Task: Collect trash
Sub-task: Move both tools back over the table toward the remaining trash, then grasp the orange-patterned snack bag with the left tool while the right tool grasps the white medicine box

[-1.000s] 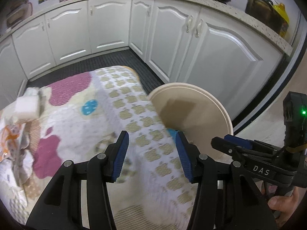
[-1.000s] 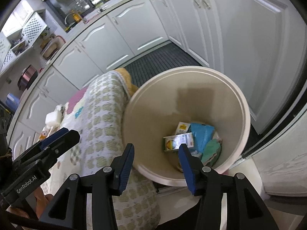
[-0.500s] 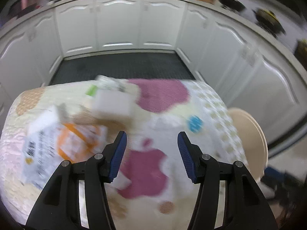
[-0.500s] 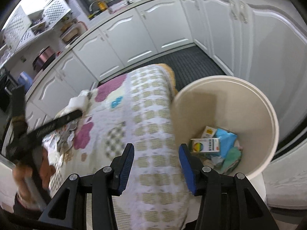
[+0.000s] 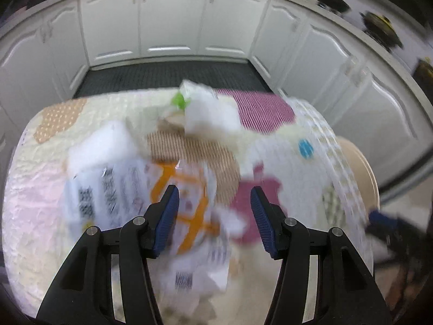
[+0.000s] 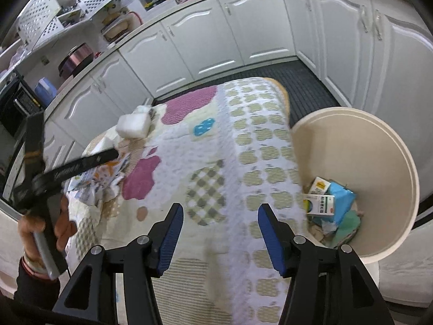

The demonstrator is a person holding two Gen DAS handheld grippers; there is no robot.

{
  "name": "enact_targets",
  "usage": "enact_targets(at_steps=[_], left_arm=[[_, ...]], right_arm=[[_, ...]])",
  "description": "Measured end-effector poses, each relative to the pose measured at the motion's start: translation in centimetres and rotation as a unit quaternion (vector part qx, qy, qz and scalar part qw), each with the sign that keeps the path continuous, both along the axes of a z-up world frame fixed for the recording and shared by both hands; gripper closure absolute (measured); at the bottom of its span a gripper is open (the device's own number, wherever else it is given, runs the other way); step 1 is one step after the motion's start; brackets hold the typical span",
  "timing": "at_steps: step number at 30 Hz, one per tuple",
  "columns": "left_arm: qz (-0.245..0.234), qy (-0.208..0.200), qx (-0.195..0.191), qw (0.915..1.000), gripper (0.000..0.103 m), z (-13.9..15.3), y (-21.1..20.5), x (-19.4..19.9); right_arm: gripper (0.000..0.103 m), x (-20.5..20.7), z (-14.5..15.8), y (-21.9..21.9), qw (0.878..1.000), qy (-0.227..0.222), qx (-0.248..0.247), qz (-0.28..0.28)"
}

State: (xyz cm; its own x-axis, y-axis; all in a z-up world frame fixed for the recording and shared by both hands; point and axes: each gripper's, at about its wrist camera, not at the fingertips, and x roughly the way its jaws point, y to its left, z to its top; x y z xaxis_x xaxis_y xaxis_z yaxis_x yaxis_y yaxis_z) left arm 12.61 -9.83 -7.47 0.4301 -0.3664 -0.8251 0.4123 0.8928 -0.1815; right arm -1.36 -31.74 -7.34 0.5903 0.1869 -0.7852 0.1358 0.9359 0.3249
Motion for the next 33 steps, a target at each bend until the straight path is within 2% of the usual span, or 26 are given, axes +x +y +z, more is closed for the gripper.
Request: enact_targets(at_steps=[4, 8, 14, 20, 25, 27, 30, 33], left_arm=[[-0.008, -0.008, 0.024, 0.9996, 0.049, -0.3, 2.7, -2.7], [-0.020, 0.012, -0.002, 0.9997, 0.049, 0.3, 5.1, -4.5], [-0.012, -0.005, 0.012, 0.9999, 0.049, 1.7, 7.9, -6.5], [0.022, -0.009, 0.020, 0.9995, 0.049, 1.9, 11.4, -7.3], [0.059, -0.014, -0.007, 0.9981, 0.048, 2.4, 14.7, -7.5], [0.074, -0.014, -0.030, 0.9967, 0.033, 2.5, 15.6, -7.0], [0.082, -0.006, -0.082, 0.9932, 0.029, 2.4, 16.4, -6.1], [0.076, 0.005, -0.104, 0.9917, 0.027, 1.9, 15.8, -4.8]], right_arm=[[0.047, 0.5, 0.3, 1.9, 1.000, -0.004, 0.001, 0.019], [0.047, 0.7, 0.4, 3.8, 0.999, -0.003, 0.002, 0.040], [0.044, 1.4, 0.2, 6.8, 0.998, -0.002, 0.004, 0.069], [0.044, 2.3, -0.3, 10.4, 0.994, 0.004, 0.007, 0.106], [0.044, 3.4, -0.8, 13.3, 0.990, 0.011, 0.014, 0.137], [0.044, 3.8, -1.0, 14.2, 0.989, 0.014, 0.012, 0.146], [0.044, 4.0, -1.2, 15.3, 0.988, 0.015, 0.015, 0.156], [0.044, 4.1, -1.5, 16.3, 0.985, 0.021, 0.006, 0.171]])
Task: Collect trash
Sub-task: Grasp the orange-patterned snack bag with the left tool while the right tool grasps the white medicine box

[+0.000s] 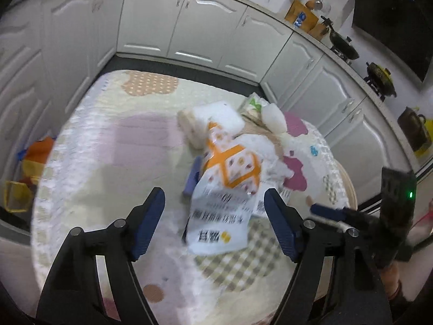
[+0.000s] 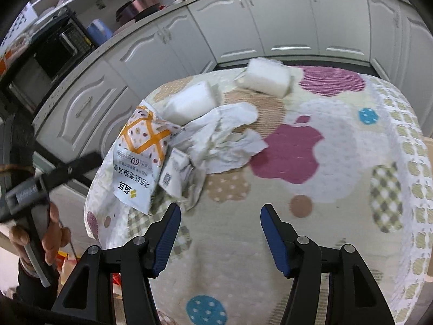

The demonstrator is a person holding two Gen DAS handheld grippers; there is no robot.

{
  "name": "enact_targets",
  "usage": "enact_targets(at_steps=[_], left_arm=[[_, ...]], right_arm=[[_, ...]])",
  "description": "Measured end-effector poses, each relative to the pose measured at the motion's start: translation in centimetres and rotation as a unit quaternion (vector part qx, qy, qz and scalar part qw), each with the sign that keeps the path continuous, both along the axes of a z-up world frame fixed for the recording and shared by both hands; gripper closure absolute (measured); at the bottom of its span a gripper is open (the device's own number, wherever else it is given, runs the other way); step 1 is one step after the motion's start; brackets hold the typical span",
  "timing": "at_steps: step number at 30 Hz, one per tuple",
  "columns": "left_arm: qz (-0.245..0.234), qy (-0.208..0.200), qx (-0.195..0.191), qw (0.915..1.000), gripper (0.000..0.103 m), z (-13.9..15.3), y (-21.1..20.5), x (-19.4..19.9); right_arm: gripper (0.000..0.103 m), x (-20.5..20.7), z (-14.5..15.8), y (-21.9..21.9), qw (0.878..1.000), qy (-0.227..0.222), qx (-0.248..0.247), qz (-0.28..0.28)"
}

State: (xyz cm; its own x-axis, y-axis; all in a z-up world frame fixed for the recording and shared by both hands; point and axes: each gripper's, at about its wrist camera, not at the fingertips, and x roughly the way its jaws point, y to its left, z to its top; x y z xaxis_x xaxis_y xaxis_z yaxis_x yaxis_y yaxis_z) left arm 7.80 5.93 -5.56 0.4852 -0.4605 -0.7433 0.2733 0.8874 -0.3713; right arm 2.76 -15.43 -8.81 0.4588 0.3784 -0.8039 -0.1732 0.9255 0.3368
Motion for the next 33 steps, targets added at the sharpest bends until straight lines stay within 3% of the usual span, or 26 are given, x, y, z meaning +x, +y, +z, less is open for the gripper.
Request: enact_targets(at_steps=[7, 8, 9, 12, 15, 23, 25, 27, 33], left_arm=[[-0.012, 0.033, 0.015, 0.9993, 0.029, -2.3, -2.6, 1.9], [-0.012, 0.036, 0.014, 0.9992, 0.043, -2.6, -2.6, 1.9], [-0.014, 0.039, 0.010, 0.9991, 0.064, -2.8, -2.5, 1.8], [-0.013, 0.036, 0.009, 0.9992, 0.073, -2.8, -1.2, 0.9], [-0.001, 0.032, 0.019, 0.9993, 0.075, -2.6, 0.7, -0.3], [0.069, 0.083, 0.007, 0.9942, 0.074, -4.5, 7.2, -2.2], [0.088, 0.092, -0.011, 0.9918, 0.064, -4.9, 8.7, -2.6], [0.099, 0.089, -0.023, 0.9908, 0.045, -4.8, 9.6, -3.0], [0.114, 0.062, 0.002, 0.9915, 0.037, -3.4, 9.4, -3.8]], right_arm=[[0.044, 0.2, -0.6, -0.1, 1.000, 0.010, -0.001, -0.006], [0.044, 0.2, -0.6, -0.1, 1.000, 0.010, -0.003, -0.007], [0.044, 0.3, -0.6, 0.0, 1.000, 0.009, -0.005, -0.006], [0.044, 0.5, -0.2, 0.3, 1.000, 0.002, -0.009, 0.003], [0.044, 1.2, 0.5, 1.6, 0.999, -0.008, -0.018, 0.027], [0.044, 5.0, 1.8, 6.6, 0.991, -0.034, -0.057, 0.114], [0.044, 5.8, 1.5, 8.2, 0.987, -0.032, -0.072, 0.142], [0.044, 6.3, 1.0, 9.6, 0.981, -0.033, -0.093, 0.166], [0.044, 7.2, -1.5, 12.3, 0.965, -0.021, -0.166, 0.201]])
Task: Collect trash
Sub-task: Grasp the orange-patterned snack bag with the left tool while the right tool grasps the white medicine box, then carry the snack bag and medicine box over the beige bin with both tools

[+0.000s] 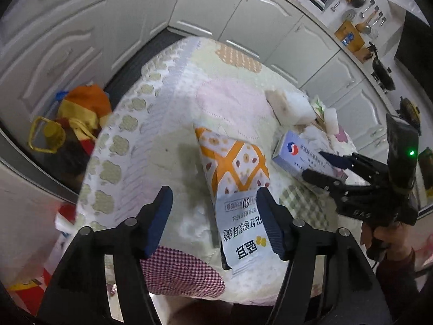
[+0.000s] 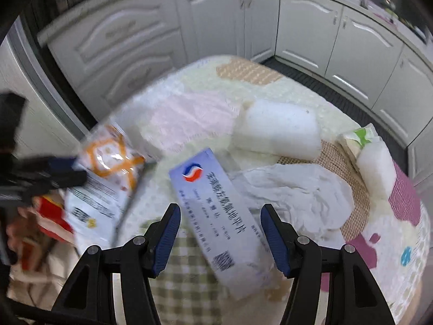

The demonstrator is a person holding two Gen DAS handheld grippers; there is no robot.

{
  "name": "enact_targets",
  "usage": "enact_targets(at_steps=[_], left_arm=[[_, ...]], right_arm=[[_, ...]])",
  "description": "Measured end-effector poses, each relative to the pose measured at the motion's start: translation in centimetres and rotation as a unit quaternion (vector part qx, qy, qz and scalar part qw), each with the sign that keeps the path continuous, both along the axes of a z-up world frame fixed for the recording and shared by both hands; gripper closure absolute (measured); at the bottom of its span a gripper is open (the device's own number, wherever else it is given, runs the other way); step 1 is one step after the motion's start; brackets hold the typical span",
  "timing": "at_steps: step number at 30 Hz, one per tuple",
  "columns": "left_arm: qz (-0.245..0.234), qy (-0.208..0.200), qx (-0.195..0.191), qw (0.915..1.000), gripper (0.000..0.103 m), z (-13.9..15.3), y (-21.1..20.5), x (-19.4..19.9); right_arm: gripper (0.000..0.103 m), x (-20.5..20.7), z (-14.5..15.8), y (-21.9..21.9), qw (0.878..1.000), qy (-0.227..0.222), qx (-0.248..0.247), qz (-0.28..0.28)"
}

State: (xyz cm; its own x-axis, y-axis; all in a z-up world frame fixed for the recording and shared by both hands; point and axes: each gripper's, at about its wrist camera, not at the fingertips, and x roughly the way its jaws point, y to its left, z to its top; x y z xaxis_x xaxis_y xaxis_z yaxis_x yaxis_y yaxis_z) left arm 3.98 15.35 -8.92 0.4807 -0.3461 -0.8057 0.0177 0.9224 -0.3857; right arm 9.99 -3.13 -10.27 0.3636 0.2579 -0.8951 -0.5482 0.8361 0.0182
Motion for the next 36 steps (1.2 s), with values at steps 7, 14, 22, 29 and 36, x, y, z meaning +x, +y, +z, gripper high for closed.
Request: enact_targets(at_steps=[7, 14, 22, 29, 36], left_arm=[[-0.014, -0.016, 0.015, 0.9997, 0.035, 0.5, -2.1, 0.0], [-0.012, -0.023, 0.053, 0.9982, 0.033, 0.1, -4.2, 0.7], [-0.015, -0.017, 0.109, 0.9938, 0.029, -1.8, -6.2, 1.8], [-0.031, -0.026, 0.104, 0.9938, 0.041, -2.3, -5.2, 1.3], [-0.026, -0.027, 0.080, 0.9961, 0.051, -1.6, -4.4, 0.5]], right_arm=[[0.072, -2.7, 0.9, -1.2, 0.998, 0.003, 0.056, -0.040], [0.072, -5.3, 0.3, -3.0, 0.994, 0.036, 0.079, -0.066], [0.052, -4.6, 1.4, -3.0, 0.991, 0.013, 0.101, -0.088], [0.052, -2.8, -0.3, -0.3, 0.994, 0.019, 0.073, -0.073], [0.057, -3.7, -1.0, 0.9, 0.997, 0.013, 0.060, -0.036]])
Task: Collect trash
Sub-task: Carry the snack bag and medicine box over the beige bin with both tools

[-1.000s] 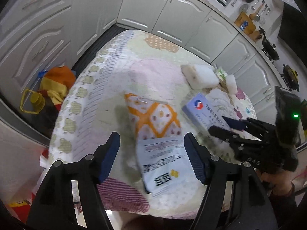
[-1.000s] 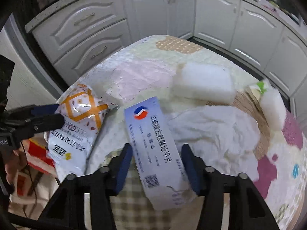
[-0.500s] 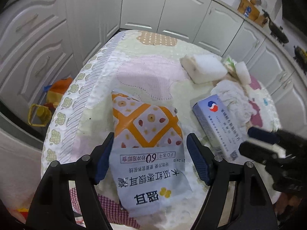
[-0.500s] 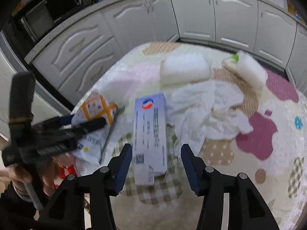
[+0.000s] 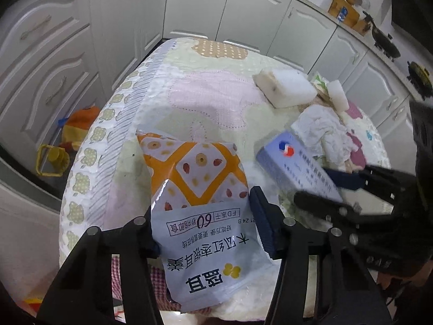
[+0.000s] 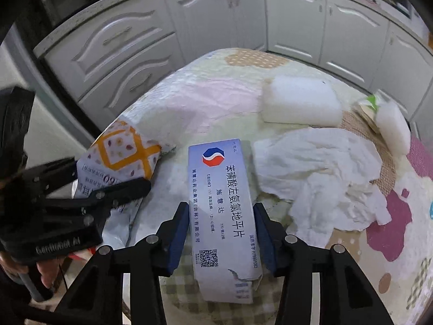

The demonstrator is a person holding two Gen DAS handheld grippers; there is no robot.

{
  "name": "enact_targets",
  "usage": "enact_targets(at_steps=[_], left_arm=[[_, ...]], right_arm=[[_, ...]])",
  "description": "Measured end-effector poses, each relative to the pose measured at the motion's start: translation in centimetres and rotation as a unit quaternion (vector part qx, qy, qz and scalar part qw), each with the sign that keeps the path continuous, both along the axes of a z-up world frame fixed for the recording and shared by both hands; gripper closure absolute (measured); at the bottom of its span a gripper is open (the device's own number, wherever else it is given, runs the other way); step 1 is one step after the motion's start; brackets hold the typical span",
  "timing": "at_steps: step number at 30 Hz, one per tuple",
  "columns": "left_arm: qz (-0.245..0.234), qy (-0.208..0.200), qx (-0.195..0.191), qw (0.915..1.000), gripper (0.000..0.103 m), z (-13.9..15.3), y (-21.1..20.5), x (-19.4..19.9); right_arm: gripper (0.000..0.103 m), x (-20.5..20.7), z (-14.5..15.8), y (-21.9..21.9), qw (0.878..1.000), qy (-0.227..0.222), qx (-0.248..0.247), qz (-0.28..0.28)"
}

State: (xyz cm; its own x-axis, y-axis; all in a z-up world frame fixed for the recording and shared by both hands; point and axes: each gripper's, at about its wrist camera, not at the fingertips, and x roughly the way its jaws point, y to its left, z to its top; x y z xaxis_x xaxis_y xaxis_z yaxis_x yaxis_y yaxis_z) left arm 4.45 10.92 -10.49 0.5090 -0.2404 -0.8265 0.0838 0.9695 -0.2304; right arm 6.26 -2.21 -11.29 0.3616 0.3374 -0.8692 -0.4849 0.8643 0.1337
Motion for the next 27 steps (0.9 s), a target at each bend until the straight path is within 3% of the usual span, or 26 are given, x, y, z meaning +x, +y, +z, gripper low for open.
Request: enact_targets(at_steps=[6, 10, 12, 19, 22, 27], left_arm=[[-0.001, -0.021, -0.012, 0.9997, 0.051, 1.6, -0.3, -1.0], [-0.014, -0.030, -0.005, 0.9994, 0.051, 2.1, -1.7, -1.5], [-0.019, -0.031, -0.006, 0.9993, 0.051, 2.2, -2.5, -1.6], [-0.024, -0.047, 0.015, 0.9985, 0.051, 3.1, -4.3, -2.4], [-0.024, -0.053, 0.015, 0.9982, 0.051, 3.6, -4.7, -2.8], [-0.034, -0.059, 0.018, 0.9975, 0.051, 4.2, -6.6, -3.1]], right_arm=[[0.058, -2.6, 1.1, -3.5, 0.999, 0.013, 0.032, -0.017], [0.058, -4.0, 0.0, -5.1, 0.999, 0.029, 0.020, -0.036], [0.057, -4.1, -0.5, -5.8, 0.997, 0.035, 0.041, -0.057], [0.056, -4.3, -0.7, -4.4, 0.998, -0.002, 0.033, -0.060], [0.058, -4.6, -0.3, -5.5, 0.996, 0.003, 0.057, -0.073], [0.058, -6.3, 2.5, -8.8, 0.992, -0.028, 0.075, -0.095]])
